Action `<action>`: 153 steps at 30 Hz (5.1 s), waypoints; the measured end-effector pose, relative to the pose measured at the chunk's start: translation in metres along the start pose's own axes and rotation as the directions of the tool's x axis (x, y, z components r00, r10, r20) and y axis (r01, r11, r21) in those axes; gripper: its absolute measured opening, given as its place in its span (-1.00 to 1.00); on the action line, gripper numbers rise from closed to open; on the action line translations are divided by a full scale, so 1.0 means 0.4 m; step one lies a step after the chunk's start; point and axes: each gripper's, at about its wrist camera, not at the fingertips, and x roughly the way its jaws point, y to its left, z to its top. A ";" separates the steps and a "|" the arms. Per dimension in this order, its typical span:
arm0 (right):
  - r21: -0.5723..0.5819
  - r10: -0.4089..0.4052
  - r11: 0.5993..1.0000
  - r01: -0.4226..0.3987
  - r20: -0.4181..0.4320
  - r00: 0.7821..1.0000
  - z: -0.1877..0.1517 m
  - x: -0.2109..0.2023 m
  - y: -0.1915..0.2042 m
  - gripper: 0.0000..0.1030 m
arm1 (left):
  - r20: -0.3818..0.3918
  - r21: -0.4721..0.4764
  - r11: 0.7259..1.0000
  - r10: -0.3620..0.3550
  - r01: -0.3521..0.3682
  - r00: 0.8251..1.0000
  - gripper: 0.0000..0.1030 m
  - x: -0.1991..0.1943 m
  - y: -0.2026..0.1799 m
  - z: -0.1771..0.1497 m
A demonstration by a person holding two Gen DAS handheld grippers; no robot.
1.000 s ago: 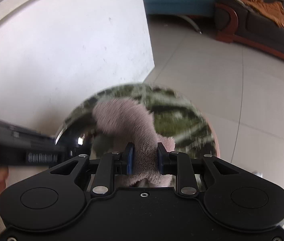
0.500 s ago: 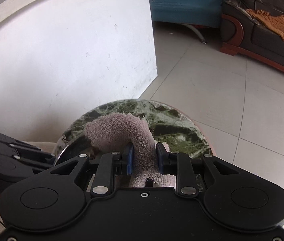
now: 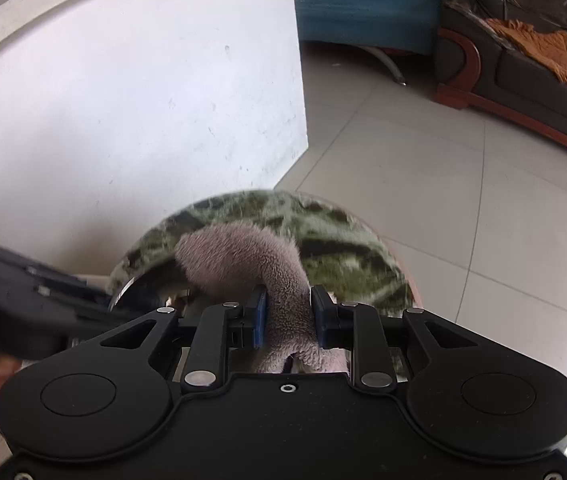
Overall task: Clean bowl
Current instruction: 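Wipe the towel up the inner wall toward the rim, right gripper, then rub the towel around the inner wall near the left gripper, right gripper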
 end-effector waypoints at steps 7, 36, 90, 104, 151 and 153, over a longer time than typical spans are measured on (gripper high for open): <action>0.029 -0.021 0.999 0.023 -0.056 0.998 -0.074 -0.010 -0.003 -0.55 | 0.004 -0.004 1.000 -0.005 0.005 1.000 -0.66 0.003 0.001 -0.001; -0.027 -0.019 0.999 0.020 0.009 1.000 0.005 -0.018 0.003 -0.55 | -0.012 0.021 1.000 -0.002 0.002 1.000 -0.61 0.006 -0.012 -0.001; -0.377 0.065 0.925 -0.038 0.058 0.996 0.061 -0.005 0.095 -0.24 | -0.038 -0.027 0.999 -0.046 0.045 0.998 -0.75 -0.017 0.032 -0.003; -0.275 0.035 0.960 -0.051 -0.064 0.997 0.018 0.018 0.035 -0.66 | -0.030 -0.088 0.995 -0.051 0.048 0.998 -0.75 -0.007 0.034 0.003; -0.118 -0.005 0.993 0.000 -0.042 0.999 -0.010 -0.023 0.016 -0.66 | -0.049 -0.042 0.999 -0.028 0.026 0.998 -0.66 0.002 0.005 0.008; -0.123 0.000 0.992 -0.004 -0.032 0.999 0.009 -0.006 0.015 -0.66 | -0.049 -0.040 0.999 -0.027 0.025 0.998 -0.66 0.001 0.003 0.008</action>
